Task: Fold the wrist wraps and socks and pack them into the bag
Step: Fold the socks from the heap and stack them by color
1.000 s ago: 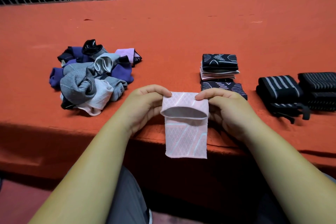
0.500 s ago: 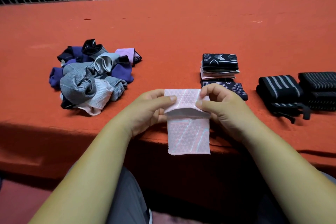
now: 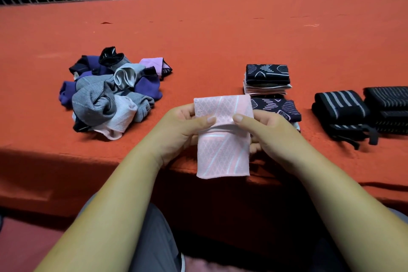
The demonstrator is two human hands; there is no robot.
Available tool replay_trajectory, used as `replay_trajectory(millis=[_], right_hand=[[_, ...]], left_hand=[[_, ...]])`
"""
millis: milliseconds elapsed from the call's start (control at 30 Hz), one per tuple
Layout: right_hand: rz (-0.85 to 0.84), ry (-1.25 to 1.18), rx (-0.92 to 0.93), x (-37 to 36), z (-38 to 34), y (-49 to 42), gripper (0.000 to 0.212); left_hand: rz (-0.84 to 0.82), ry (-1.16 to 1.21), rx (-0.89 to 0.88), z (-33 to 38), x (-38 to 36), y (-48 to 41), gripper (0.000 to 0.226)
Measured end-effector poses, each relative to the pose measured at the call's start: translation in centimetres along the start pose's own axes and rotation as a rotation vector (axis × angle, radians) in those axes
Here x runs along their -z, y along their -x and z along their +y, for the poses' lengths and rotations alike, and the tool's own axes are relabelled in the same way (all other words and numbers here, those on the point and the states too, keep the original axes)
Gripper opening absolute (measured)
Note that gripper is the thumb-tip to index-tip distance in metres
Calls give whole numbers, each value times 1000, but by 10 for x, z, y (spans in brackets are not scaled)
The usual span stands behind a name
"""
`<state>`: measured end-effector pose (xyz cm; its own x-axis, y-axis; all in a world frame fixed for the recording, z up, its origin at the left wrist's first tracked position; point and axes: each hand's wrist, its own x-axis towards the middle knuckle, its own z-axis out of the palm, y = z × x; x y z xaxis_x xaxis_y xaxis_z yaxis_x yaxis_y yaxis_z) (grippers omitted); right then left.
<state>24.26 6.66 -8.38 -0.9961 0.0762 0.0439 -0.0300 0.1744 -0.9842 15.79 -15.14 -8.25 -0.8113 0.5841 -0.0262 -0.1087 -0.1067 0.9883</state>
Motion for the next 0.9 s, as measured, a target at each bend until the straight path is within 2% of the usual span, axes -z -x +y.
replay_trajectory(millis=[100,300,500,700,900], right_hand=[[-23,3,-11,-1,-3,2,19],[35,-206,3,-2,-1,0,20],[111,-223,10,-3,-1,-3,18],[73,-295,-1,0,-1,-6,33],[57,-498,-54,-3,-1,-9,44]], left_hand=[[14,14,-19,0,1,0,37],[-14,-64,45,1,2,0,38],[66,-46,6,1,5,-2,30],[64,70,13,2,5,-4,39],[85,152,118,-1,4,-7,35]])
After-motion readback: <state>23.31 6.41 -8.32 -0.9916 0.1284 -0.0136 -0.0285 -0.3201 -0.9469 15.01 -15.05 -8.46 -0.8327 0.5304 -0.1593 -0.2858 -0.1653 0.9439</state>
